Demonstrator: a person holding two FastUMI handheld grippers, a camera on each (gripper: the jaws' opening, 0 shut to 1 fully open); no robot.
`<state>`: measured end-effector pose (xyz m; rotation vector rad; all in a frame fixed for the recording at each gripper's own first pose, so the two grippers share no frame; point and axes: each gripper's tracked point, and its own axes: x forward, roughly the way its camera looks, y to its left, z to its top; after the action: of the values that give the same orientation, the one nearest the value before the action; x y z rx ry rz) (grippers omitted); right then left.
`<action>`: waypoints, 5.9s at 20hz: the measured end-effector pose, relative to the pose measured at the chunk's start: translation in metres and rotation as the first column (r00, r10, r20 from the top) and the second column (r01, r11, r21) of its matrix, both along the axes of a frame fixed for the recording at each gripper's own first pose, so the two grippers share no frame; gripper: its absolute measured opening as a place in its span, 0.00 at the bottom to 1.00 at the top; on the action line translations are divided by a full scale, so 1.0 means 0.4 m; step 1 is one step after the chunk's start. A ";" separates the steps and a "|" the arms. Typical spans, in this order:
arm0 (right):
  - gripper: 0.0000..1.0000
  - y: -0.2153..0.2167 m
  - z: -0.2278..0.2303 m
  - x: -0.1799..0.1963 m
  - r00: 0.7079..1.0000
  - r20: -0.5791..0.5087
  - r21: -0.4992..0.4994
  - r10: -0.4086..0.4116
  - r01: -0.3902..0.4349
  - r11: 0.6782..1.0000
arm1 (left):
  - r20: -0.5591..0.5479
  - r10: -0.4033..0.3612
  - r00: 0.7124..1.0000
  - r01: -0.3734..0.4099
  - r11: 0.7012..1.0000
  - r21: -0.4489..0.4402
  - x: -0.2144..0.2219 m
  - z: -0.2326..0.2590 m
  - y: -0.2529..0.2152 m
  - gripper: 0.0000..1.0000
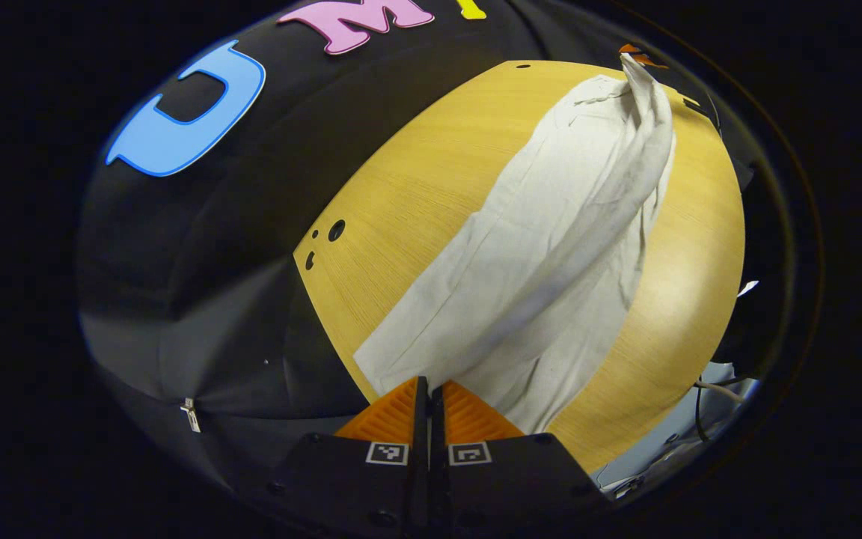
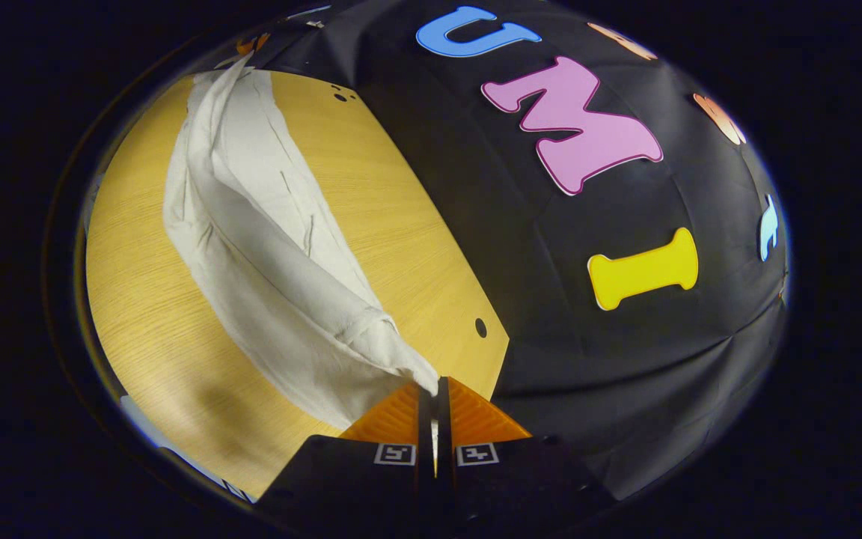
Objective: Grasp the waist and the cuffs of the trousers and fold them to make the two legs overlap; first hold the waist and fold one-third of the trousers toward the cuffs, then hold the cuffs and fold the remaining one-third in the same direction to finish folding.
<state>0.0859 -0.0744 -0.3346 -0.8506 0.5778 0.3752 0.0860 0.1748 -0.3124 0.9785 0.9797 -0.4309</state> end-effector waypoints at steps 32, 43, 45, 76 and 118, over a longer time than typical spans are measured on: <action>0.33 0.025 -0.333 0.075 0.943 -0.331 0.001 0.026 -0.028 1.000 | -0.197 0.000 0.980 0.035 0.984 0.173 0.080 -0.172 0.216 0.51; 0.89 -0.237 -0.137 -0.010 0.922 -0.227 0.110 -0.312 0.343 0.933 | -0.099 0.201 0.975 -0.181 0.966 0.184 -0.086 -0.019 0.370 0.96; 0.89 -0.239 -0.117 -0.062 0.873 -0.260 0.229 -0.413 0.471 0.852 | -0.057 0.275 0.960 -0.264 0.952 0.152 -0.139 0.004 0.396 0.97; 0.91 -0.087 -0.350 -0.080 0.275 -0.789 0.461 -0.549 0.856 -0.233 | -0.336 0.842 0.422 -0.562 -0.048 -0.826 -0.158 0.075 -0.179 0.95; 0.11 -0.179 -0.200 -0.087 0.379 -0.712 0.613 -0.590 0.745 -0.261 | -0.548 0.824 0.142 -0.620 -0.358 -0.699 -0.060 -0.163 -0.129 0.06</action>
<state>0.0511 -0.1462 -0.4146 0.8635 0.7349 -0.3831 0.0621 0.1232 -0.3777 -0.8573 0.7753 0.4074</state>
